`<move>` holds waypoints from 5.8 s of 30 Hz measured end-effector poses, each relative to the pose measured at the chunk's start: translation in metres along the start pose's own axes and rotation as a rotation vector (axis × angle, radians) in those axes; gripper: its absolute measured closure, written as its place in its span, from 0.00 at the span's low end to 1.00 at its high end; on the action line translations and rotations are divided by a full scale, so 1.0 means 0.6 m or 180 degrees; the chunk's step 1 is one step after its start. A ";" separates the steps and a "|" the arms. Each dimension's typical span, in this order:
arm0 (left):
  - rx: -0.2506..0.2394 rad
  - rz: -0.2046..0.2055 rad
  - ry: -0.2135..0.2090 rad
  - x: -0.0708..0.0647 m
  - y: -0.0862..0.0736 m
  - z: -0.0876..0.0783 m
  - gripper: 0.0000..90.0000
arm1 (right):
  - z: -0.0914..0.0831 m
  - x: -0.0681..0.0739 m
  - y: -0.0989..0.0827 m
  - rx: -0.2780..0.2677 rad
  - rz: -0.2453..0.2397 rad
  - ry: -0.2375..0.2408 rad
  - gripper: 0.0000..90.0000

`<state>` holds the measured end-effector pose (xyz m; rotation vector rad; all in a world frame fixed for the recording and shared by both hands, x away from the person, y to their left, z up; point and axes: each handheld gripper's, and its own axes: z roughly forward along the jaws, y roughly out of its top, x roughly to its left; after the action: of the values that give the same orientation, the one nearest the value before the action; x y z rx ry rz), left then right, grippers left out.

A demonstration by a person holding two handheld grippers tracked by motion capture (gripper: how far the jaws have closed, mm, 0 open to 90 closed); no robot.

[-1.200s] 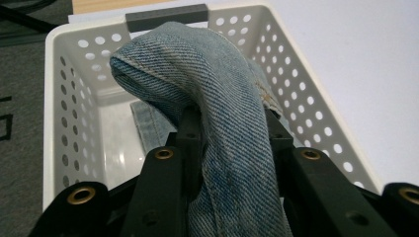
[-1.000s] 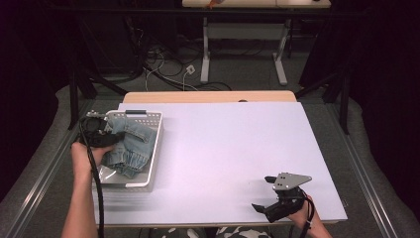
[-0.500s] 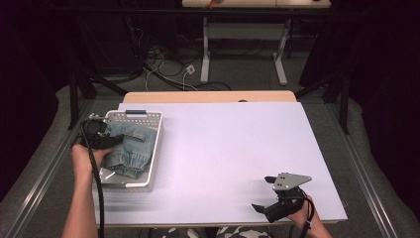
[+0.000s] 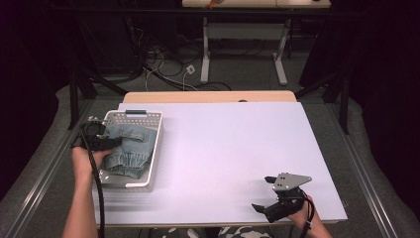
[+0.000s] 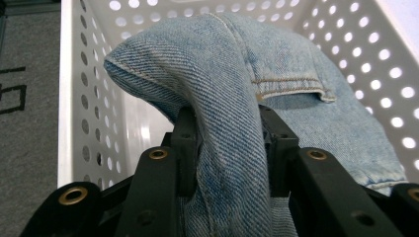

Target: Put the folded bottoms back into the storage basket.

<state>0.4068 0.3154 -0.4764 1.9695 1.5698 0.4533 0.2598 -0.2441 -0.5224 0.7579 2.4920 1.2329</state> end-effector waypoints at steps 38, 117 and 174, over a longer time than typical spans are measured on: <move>0.0491 0.0196 0.0373 -0.002 -0.019 0.067 0.70 | 0.003 0.001 0.000 0.0028 -0.0006 0.0016 0.03; -0.0150 0.0859 0.0230 -0.167 -0.075 -0.049 0.00 | -0.002 0.003 0.001 -0.0018 -0.0022 0.0009 0.02; -0.0420 0.1416 -0.0693 -0.315 -0.163 -0.087 0.00 | -0.003 0.005 0.002 -0.0011 -0.0047 -0.0004 0.02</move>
<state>0.2532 0.1590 -0.4801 2.1790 0.9425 0.4821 0.2569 -0.2432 -0.5204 0.7377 2.4892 1.2311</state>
